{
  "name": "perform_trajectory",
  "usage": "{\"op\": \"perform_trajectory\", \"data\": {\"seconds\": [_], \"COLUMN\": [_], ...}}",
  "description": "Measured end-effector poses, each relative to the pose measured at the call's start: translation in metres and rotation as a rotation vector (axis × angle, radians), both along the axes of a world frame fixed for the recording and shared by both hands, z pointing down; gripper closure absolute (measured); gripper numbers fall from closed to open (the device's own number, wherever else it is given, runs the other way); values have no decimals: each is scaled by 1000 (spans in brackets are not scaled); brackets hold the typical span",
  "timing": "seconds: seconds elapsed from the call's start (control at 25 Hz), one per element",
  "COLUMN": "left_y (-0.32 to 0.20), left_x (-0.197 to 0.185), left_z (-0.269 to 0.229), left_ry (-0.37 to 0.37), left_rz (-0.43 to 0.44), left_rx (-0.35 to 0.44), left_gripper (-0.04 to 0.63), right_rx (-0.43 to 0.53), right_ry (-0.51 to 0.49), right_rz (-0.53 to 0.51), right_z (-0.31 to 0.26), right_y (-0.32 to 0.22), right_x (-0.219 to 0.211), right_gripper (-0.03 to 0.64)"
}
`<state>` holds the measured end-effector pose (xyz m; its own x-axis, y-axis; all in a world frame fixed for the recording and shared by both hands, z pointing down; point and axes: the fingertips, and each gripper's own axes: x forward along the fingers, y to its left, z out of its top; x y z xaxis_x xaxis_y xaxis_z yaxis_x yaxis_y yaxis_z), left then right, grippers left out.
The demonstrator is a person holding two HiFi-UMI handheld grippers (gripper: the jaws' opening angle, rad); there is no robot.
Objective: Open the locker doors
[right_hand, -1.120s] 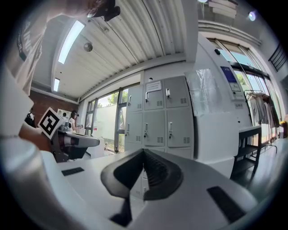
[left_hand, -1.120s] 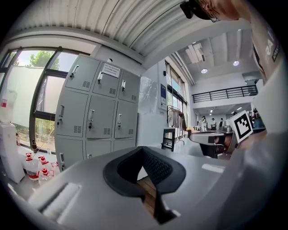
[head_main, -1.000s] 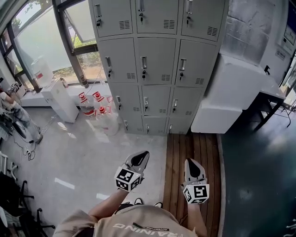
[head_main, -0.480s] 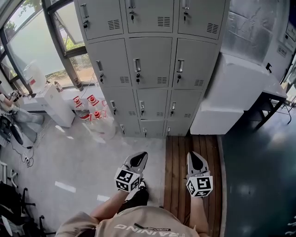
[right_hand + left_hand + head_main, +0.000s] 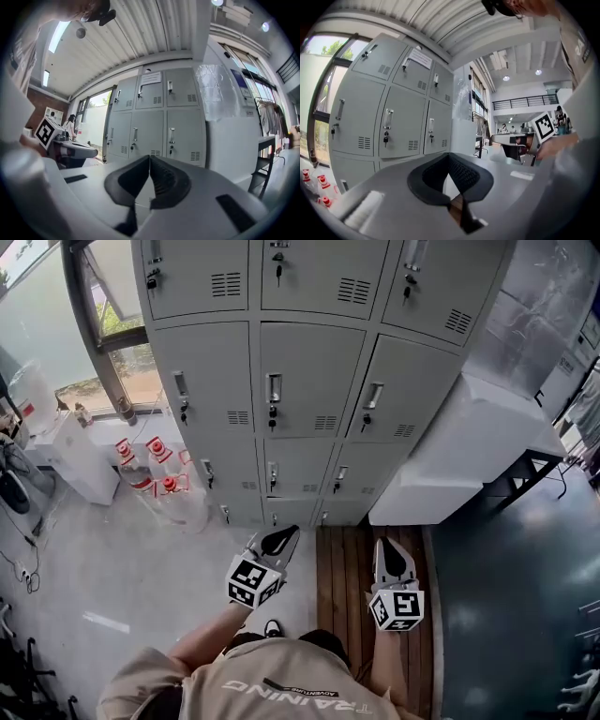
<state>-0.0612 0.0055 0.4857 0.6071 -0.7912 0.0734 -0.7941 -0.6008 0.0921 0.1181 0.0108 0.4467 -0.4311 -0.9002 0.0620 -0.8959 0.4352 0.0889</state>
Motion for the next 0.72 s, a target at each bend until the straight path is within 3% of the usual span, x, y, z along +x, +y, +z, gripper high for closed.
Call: {"op": "perform_trajectory", "data": {"seconds": [0.2, 0.36, 0.72], "left_y": [-50, -94, -214], "left_x": [-9, -12, 22], "left_z": [-10, -5, -4], "left_ry": [29, 38, -22], "left_rz": [36, 17, -9], "left_rx": [-11, -13, -35], "left_gripper": [588, 588, 588], "right_rx": [-8, 18, 55], "right_ry": [24, 106, -5], "right_rz": [-2, -17, -96], "right_z": [5, 10, -10], "right_y": [-45, -96, -248], "right_x": [-18, -25, -7], "right_gripper": [606, 606, 606]}}
